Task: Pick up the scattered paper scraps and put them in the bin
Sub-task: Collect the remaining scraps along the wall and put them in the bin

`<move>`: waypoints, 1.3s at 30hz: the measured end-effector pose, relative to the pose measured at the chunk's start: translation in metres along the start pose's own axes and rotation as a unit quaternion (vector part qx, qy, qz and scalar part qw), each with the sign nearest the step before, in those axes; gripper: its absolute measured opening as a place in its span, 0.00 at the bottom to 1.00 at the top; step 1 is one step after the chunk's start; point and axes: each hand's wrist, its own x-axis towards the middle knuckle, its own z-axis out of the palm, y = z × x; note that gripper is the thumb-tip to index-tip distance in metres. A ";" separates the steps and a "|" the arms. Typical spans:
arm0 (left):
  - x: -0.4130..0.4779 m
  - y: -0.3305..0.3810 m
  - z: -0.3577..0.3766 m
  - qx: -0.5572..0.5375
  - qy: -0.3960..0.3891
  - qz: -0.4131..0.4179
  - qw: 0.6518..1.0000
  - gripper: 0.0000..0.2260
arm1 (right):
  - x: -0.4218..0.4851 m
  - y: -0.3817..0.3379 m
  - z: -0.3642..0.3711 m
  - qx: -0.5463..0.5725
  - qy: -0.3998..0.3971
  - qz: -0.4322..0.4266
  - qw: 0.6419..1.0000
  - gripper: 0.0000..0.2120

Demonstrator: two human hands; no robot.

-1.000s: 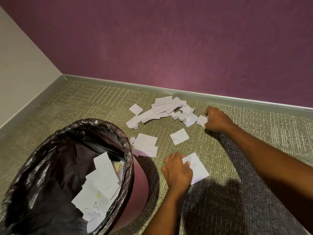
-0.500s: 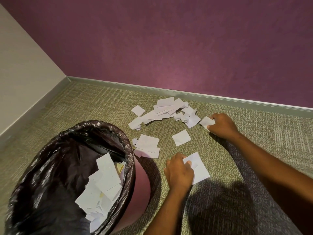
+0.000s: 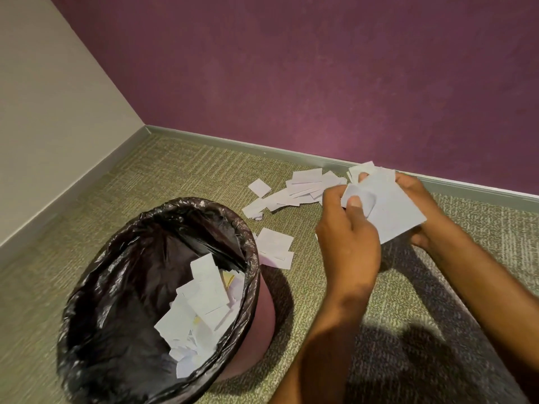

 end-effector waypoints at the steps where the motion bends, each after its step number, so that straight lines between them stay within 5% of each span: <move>1: -0.001 0.013 -0.006 -0.013 0.011 0.010 1.000 0.07 | -0.007 -0.009 0.008 0.034 -0.015 -0.002 0.999 0.07; 4: -0.006 0.050 -0.028 -0.032 0.029 0.034 0.999 0.08 | -0.032 -0.038 0.038 0.067 -0.064 0.011 0.996 0.15; 8: -0.004 0.096 -0.073 -0.005 0.052 0.086 0.995 0.08 | -0.066 -0.078 0.076 0.072 -0.167 -0.032 0.983 0.07; 10: 0.004 0.113 -0.104 0.002 0.073 0.091 0.993 0.08 | -0.063 -0.084 0.092 0.063 -0.188 -0.036 0.979 0.11; 18: 0.025 0.110 -0.219 0.152 0.098 -0.042 0.983 0.06 | -0.088 -0.084 0.174 0.014 -0.308 0.034 0.951 0.24; 29: 0.014 0.103 -0.282 0.322 -0.009 -0.179 0.930 0.08 | -0.126 -0.076 0.226 -0.130 -0.363 0.053 0.921 0.31; 34: 0.027 0.123 -0.275 0.433 -0.053 -0.183 0.881 0.12 | -0.134 -0.073 0.233 -0.149 -0.364 0.057 0.918 0.30; 39: 0.056 0.155 -0.244 0.419 -0.055 -0.146 0.894 0.09 | -0.130 -0.091 0.219 -0.131 -0.342 0.034 0.930 0.21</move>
